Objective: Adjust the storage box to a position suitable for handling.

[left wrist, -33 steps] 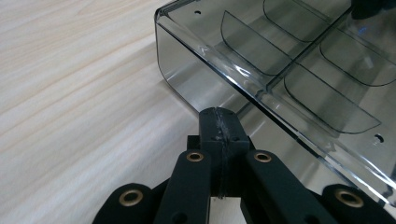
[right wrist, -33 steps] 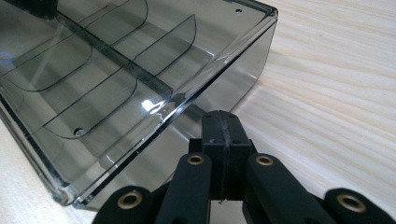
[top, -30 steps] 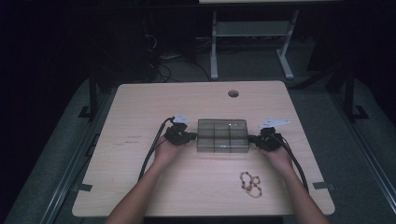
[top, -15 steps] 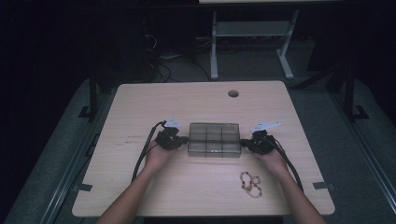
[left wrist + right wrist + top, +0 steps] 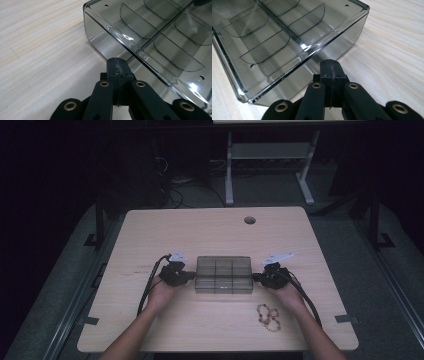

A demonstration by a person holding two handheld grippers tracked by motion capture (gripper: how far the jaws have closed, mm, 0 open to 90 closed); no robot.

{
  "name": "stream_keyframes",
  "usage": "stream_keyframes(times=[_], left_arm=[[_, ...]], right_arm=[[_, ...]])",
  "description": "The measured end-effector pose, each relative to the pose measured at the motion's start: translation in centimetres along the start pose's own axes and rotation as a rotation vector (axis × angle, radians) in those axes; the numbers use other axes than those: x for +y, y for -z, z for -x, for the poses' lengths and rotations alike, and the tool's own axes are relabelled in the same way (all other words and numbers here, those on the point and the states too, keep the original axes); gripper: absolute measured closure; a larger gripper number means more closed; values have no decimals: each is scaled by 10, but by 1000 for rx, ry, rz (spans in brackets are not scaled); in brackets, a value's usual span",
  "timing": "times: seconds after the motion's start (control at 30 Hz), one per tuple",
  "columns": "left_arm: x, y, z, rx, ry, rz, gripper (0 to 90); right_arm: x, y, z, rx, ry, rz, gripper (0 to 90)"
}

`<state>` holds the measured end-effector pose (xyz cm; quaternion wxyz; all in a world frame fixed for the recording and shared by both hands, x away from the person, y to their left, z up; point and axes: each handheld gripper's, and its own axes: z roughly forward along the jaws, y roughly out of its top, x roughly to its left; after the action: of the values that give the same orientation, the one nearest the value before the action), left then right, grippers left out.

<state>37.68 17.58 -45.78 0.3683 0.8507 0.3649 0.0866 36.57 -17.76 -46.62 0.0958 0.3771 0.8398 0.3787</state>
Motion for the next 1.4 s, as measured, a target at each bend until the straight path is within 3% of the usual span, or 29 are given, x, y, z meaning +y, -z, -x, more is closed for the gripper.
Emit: stream_keyframes(times=[0.83, 1.4], left_arm=[[-28, 29, 23, -13, -49, -40, 898], [-43, 42, 40, -43, -74, -47, 898]], right_arm=[[-9, 9, -32, 38, 70, -36, 900], [-24, 22, -48, 67, 67, -51, 900]])
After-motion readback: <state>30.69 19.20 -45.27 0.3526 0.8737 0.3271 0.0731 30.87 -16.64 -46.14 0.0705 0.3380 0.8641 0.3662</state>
